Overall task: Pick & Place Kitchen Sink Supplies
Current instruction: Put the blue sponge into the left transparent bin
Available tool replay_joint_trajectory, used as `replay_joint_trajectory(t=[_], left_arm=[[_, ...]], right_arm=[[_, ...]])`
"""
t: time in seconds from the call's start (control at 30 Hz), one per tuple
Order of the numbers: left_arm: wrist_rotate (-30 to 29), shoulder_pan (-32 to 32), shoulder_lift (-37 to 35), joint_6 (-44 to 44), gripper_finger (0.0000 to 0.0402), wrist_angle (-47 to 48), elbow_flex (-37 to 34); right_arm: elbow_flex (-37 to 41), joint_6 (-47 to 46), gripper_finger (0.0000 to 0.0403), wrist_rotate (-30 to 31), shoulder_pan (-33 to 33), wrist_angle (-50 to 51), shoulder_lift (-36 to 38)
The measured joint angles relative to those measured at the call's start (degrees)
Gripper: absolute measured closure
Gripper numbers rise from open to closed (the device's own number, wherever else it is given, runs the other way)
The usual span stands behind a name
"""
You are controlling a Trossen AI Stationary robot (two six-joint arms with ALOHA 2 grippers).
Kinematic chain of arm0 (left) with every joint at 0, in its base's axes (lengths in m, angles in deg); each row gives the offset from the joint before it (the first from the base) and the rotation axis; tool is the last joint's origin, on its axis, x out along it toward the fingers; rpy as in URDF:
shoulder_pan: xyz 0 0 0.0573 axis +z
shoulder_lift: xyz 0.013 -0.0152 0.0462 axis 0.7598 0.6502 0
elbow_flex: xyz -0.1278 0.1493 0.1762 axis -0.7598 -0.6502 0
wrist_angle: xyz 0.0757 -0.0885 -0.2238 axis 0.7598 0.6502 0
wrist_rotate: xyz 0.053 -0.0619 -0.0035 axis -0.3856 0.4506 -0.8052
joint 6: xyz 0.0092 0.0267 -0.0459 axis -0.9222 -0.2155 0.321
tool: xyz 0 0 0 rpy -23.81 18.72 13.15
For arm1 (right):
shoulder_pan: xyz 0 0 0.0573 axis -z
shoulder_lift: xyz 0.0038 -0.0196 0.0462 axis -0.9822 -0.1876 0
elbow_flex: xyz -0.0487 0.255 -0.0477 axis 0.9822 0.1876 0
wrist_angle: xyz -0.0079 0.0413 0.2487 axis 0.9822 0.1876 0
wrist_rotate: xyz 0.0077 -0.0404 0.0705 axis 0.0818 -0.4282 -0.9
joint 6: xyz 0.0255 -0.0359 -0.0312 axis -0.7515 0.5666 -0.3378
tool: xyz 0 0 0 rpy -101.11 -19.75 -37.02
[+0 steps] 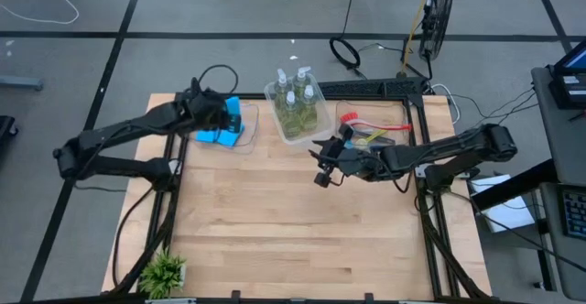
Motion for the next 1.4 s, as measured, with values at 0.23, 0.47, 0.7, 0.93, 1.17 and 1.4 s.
replay_joint_trajectory(t=[0.23, 0.47, 0.7, 0.93, 1.17, 1.4], left_arm=[[8.4, 8.03, 7.26, -4.85, 0.0393, -0.09, 0.0], [14.09, 10.52, 15.38, -6.28, 0.0394, -0.08, 0.0], [17.39, 11.26, 21.17, -7.15, 0.0394, 0.83, 0.0], [20.89, 13.23, 25.09, -7.37, 0.0385, 0.51, 0.02], [20.04, 13.62, 25.53, -8.11, 0.0332, -0.49, 0.02], [20.1, 13.58, 25.5, -10.61, 0.0256, -0.44, 0.02]], right_arm=[[0.0, -0.07, 0.0287, 0.08, -0.24, -0.49, 1.05], [0.0, -1.72, 0.0287, 0.04, -0.26, -0.69, 1.01], [0.0, -3.25, 0.0287, 0.03, -0.26, -0.67, 1.0], [0.0, -3.27, 0.0287, 0.03, -0.65, -0.67, 1.0], [0.0, -3.25, 0.0287, 0.01, -1.42, -0.67, 1.0], [0.0, -3.25, 0.0287, 0.01, -1.39, -0.69, 1.0]])
